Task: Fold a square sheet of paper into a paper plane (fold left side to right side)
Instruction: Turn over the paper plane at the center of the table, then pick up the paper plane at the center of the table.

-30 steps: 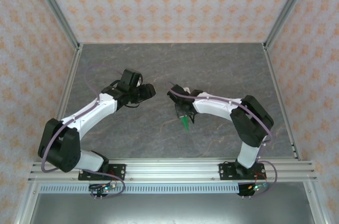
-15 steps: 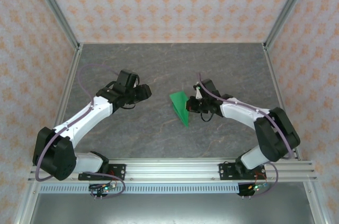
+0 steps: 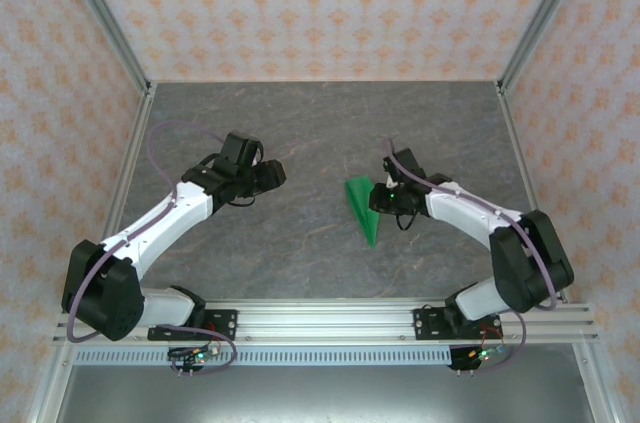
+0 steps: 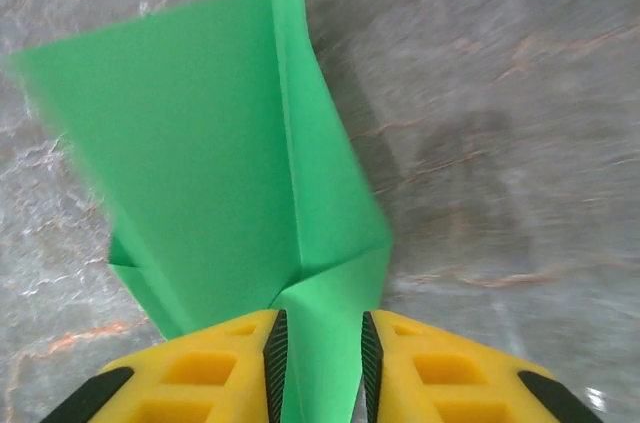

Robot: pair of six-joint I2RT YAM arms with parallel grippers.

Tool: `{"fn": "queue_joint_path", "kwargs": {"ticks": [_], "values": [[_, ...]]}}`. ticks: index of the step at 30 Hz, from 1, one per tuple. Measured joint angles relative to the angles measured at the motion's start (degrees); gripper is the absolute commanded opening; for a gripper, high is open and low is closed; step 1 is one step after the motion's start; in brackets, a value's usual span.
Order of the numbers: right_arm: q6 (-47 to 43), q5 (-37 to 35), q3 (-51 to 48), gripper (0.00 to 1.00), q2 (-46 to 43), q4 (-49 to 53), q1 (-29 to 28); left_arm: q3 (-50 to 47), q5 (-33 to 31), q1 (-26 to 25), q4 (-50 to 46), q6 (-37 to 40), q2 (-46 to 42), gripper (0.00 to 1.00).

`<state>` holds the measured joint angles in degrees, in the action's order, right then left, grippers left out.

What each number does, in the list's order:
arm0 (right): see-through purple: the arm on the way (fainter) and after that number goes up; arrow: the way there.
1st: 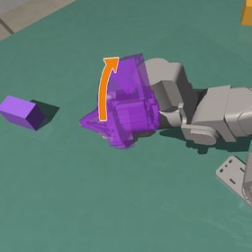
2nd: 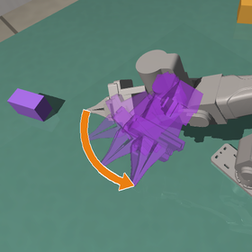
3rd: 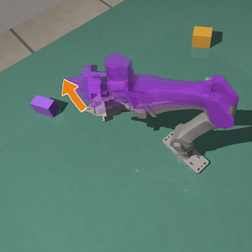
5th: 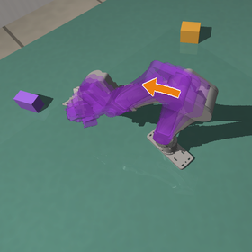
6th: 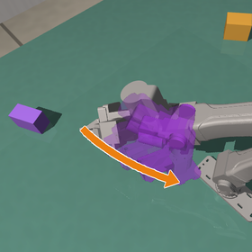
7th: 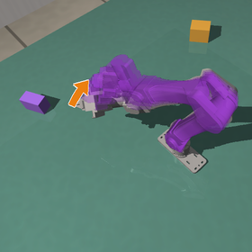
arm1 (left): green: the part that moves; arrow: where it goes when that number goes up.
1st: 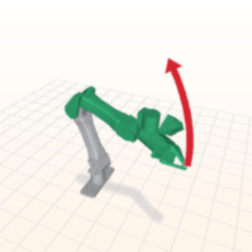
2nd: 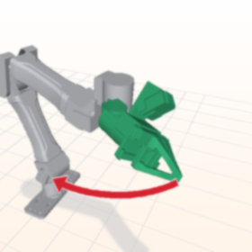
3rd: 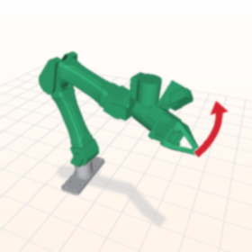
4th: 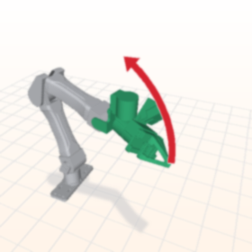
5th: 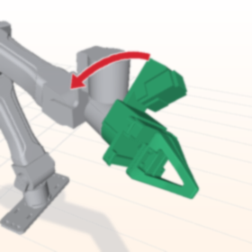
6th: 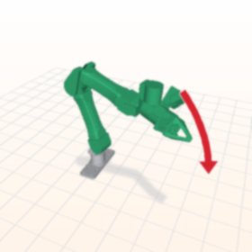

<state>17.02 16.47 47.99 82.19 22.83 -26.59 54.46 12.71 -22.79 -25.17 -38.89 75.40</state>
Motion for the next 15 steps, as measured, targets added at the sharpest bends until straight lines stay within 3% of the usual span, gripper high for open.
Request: {"fn": "queue_joint_path", "kwargs": {"ticks": [8, 10, 15], "values": [[-5.29, -6.86, 7.26, 0.52, -2.93, 9.14, -11.74, -1.95, -2.84, 0.0, -0.24, 0.0, -4.24, 0.62], [-5.29, -7.19, 7.39, 0.6, -2.6, 9.7, -12.5, -2.62, -3.8, 0.0, -0.63, 0.02, -6.43, 0.62], [-4.24, -5.64, 5.9, 0.66, -2.51, 9.7, -9.92, -3.69, -5.18, 0.0, -1.51, 0.28, -9.88, 0.65]]}}
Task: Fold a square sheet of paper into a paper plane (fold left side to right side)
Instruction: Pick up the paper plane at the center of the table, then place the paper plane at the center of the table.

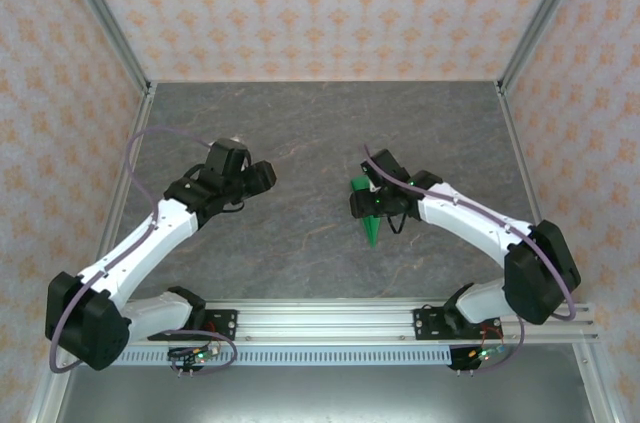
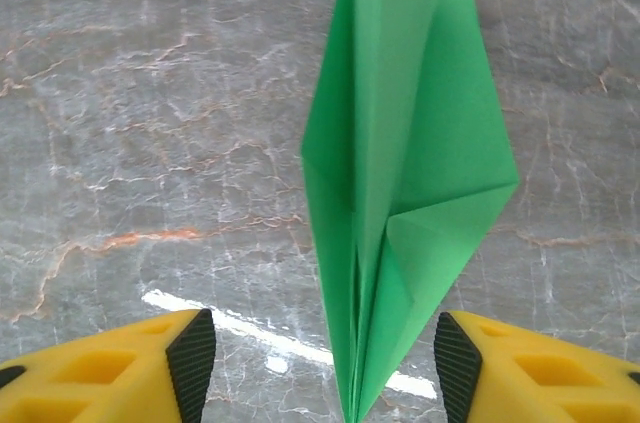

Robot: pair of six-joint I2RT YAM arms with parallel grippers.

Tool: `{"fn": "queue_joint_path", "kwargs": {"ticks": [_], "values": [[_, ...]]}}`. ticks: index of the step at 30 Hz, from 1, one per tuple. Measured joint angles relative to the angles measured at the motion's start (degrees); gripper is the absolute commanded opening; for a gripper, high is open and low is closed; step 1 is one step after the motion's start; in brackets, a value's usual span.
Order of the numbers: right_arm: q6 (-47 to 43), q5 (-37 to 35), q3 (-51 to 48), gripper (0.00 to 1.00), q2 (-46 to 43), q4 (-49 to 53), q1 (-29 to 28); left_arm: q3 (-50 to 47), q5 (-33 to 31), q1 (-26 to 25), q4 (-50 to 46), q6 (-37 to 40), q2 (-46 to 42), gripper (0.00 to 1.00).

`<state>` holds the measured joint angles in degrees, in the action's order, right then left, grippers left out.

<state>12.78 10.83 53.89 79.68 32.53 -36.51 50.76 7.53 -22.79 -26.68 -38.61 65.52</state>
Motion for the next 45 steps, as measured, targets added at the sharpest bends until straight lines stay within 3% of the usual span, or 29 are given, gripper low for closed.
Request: {"fn": "queue_joint_path", "kwargs": {"ticks": [7, 12, 28, 33, 37, 45], "values": [[0.07, 3.74, -1.42, 0.64, 3.39, -1.29, 3.06, -3.96, -0.63, 0.0, -0.15, 0.13, -3.65, 0.73], [0.31, 4.5, -2.32, 0.51, 6.1, -1.9, 4.09, -4.55, -1.07, 0.0, -0.22, 0.13, -5.86, 0.74], [1.75, 7.19, -2.32, 0.28, 13.09, -6.16, 4.09, -4.55, -2.08, 0.0, -1.05, 0.22, -6.16, 0.75], [2.56, 6.97, -1.46, 0.1, 15.37, -6.03, 4.09, -4.55, -2.01, 0.0, -1.09, 1.29, -7.06, 0.83], [3.04, 5.35, 4.66, 0.07, 17.68, -3.02, 4.9, -4.52, -1.79, 0.0, -1.22, 2.27, -8.35, 0.99], [2.1, -1.09, 32.15, 0.07, 31.26, 5.75, 8.72, -4.52, -0.28, 0.0, -1.2, 3.61, -11.54, 1.0]]}}
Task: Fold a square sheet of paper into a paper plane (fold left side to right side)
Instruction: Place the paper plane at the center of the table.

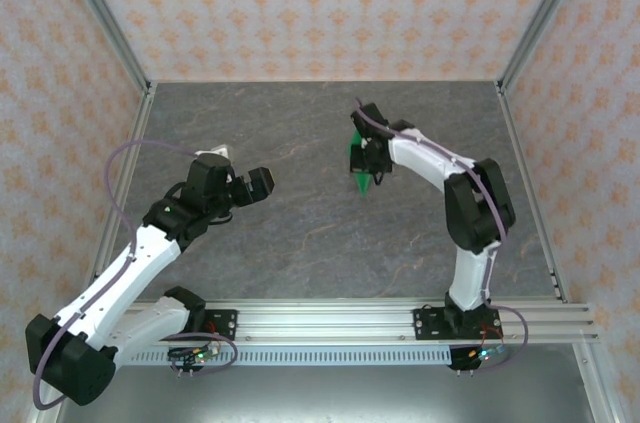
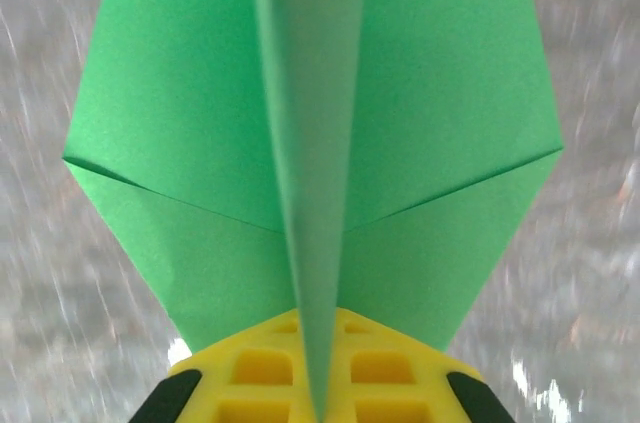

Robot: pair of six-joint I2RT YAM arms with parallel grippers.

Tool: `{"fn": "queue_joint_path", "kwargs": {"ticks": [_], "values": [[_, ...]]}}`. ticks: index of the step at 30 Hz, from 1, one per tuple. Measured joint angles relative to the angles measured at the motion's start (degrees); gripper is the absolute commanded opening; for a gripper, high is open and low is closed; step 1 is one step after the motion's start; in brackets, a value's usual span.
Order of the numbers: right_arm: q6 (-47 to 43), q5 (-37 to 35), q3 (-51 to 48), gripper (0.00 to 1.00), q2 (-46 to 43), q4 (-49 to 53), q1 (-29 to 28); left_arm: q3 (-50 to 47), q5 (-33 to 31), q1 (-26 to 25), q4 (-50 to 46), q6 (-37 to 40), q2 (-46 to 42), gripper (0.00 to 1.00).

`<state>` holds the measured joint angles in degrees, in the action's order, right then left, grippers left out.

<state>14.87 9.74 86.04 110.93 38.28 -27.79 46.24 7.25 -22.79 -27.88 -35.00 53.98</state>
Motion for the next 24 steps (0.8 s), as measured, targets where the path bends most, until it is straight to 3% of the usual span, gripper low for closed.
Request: {"fn": "queue_joint_path", "kwargs": {"ticks": [6, 16, 19, 24], "values": [[-1.25, -2.12, 11.43, 0.07, 9.73, 4.87, -0.09, -0.02, 0.7, 0.0, -0.02, 0.68, -0.37, 1.0], [-2.12, -2.01, 13.84, 0.1, 16.22, 8.02, -0.09, -0.02, 1.38, 0.0, -0.02, 1.68, 0.46, 1.0], [-2.16, -1.66, 13.81, 0.14, 16.22, 7.98, -0.09, 0.0, 1.36, 0.0, -0.02, 1.99, 0.96, 1.0], [-3.32, -1.66, 13.81, 0.3, 16.17, 8.44, -0.09, 1.92, 0.94, 0.0, -0.83, 2.4, 2.75, 1.0]]}}
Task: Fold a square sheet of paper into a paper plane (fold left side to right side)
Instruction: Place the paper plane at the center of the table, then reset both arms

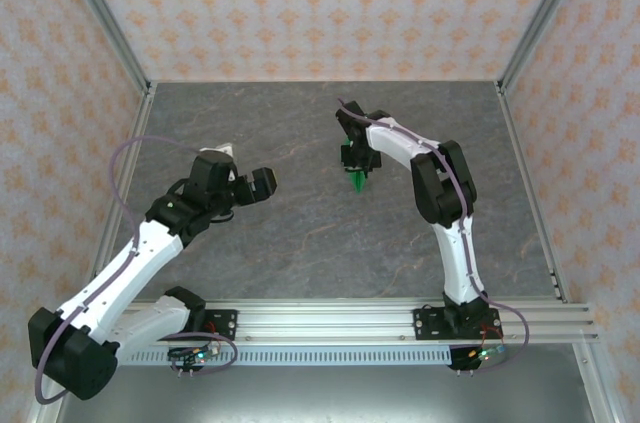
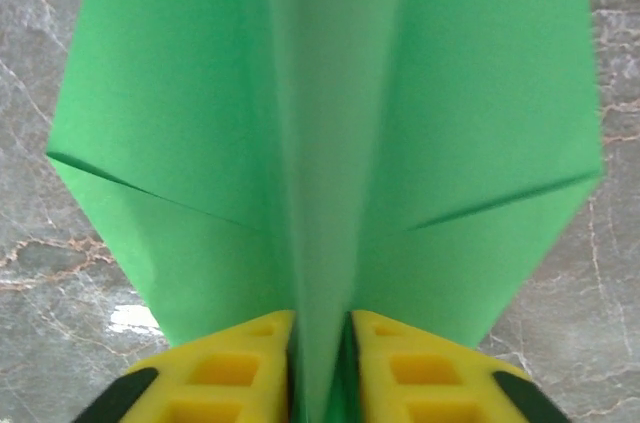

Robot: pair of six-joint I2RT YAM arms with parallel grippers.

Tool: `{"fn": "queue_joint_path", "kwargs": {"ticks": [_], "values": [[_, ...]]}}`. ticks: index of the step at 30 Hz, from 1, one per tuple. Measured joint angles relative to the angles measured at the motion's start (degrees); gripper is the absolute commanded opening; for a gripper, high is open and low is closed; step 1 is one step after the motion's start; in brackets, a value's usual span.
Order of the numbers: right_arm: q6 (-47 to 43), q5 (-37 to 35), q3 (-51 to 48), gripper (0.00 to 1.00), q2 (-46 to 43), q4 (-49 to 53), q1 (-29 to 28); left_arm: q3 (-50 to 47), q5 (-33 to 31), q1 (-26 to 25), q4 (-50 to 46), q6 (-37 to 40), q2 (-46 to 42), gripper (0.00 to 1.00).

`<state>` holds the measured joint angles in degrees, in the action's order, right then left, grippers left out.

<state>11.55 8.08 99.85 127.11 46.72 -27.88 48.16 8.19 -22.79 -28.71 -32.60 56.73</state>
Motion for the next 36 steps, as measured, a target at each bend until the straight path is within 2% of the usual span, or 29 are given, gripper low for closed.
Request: {"fn": "queue_joint_path", "kwargs": {"ticks": [5, 12, 17, 20, 22, 25, 27, 31, 36], "values": [[-1.18, -0.28, -2.75, 0.41, -4.81, 1.25, 0.0, 3.85, -2.69, 0.0, -0.68, 1.4, 3.21, 1.0], [-2.84, -3.21, -11.72, 0.64, -25.46, 1.16, 0.07, 7.63, -6.36, 1.07, 0.04, 2.51, 8.63, 1.0], [-5.18, -6.43, -25.79, 0.83, -43.95, -5.73, 3.21, 6.64, -7.17, 9.79, 4.72, 1.53, 11.02, 1.0], [-5.44, -8.63, -34.77, 0.95, -51.12, -12.04, 9.35, 3.63, -10.47, 15.65, 8.7, 1.16, 11.32, 1.0], [-4.9, -10.03, -40.57, 1.0, -54.05, -16.94, 14.1, 0.94, -14.56, 17.07, 11.91, 2.01, 11.28, 1.0], [-4.39, -12.09, -49.92, 1.0, -56.26, -26.38, 21.18, -5.11, -20.7, 17.16, 19.26, 5.51, 10.32, 1.0], [-4.37, -13.7, -56.04, 1.0, -56.57, -33.86, 23.78, -9.57, -24.28, 17.16, 23.71, 8.37, 8.79, 1.0], [-5.9, -17.62, -67.01, 1.0, -54.18, -49.81, 24.68, -14.75, -29.77, 17.16, 31.41, 14.1, 8.07, 0.99], [-9.25, -18.91, -68.78, 1.0, -44.22, -64.98, 24.7, -18.95, -30.73, 17.16, 43.39, 20.2, 11.91, 0.98]]}}
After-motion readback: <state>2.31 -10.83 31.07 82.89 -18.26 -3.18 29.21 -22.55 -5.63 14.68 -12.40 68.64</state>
